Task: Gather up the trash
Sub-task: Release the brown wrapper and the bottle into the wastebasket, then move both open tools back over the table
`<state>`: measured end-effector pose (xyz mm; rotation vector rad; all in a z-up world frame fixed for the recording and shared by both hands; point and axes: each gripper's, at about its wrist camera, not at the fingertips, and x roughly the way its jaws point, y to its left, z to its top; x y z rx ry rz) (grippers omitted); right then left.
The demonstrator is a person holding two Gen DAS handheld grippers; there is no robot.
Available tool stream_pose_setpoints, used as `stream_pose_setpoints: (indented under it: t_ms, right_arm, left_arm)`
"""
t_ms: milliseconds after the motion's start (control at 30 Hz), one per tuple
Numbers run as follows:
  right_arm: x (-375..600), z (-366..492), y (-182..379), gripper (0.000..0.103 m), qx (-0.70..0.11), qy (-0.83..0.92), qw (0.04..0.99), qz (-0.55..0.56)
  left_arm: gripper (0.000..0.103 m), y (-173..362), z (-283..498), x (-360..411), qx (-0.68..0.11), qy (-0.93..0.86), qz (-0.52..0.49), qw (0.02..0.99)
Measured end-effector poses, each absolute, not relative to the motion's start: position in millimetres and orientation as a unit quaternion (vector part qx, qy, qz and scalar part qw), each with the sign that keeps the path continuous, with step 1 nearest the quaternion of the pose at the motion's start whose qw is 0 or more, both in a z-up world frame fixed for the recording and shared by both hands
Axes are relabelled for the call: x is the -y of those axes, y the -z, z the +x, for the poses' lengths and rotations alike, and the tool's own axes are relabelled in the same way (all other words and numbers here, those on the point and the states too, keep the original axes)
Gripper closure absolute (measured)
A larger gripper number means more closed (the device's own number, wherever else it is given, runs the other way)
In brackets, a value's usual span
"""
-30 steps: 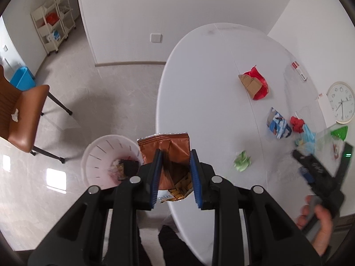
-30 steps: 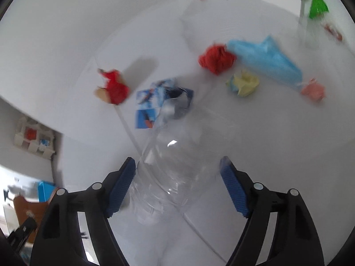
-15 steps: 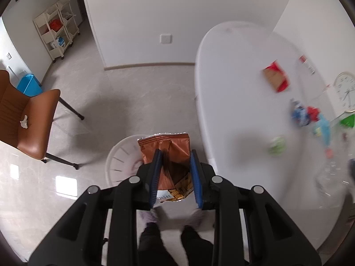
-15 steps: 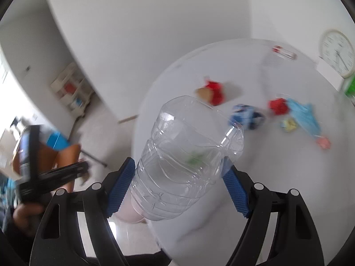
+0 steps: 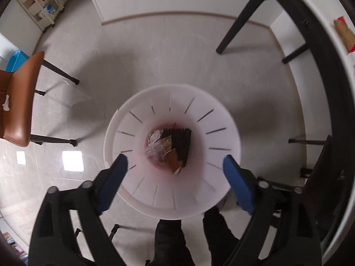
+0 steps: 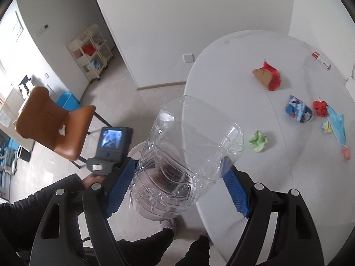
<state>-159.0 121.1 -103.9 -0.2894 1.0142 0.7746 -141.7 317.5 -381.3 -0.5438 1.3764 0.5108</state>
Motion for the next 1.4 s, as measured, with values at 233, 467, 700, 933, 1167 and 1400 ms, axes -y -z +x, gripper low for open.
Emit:
stream_pose_setpoints:
  t_ms: [233,467,700,933,1167,1400]
  right_arm:
    - [-157.7,-175.9,113.2,0.023,-0.468,-0.384,0.779,-0.162]
    - [-213.2,-194.4,154.0,0.023,-0.452,-0.425,0.748,-0.238]
    - [-282.7,-199.3,256.6,0.022,-0.487,-0.445,0.687,-0.305]
    - [-301.4,-197.7,317.7,0.011,-0.549,-0.404,0.659,-0.317]
    - [-248.8,-185.4,205.4,0.003,-0.482,-0.4,0.735,-0.26]
    - [-156.4,-159.2,83.8,0.002,-0.405,-0.364,0.815,-0.198]
  left_arm:
    - [0.017,357.5,-157.8,-326.8,-0.614,-0.205,-0.24,0.723]
    - [0.008,275.9,-222.4,-362.4,-0.568,-0.272,-0.204,0.749]
    - [0.008,235.6,-295.0,-387.0,-0.553,-0.354,-0.218,0.723]
    - [0.008,231.0,-311.0,-381.5,-0.556,-0.357,-0.234,0.713]
    - [0.008,190.9,-279.7,-344.9,-0.522,-0.33,-0.231,0.752]
    - [0.008,117.8,-222.0,-288.3,-0.471,-0.279,-0.192,0.814]
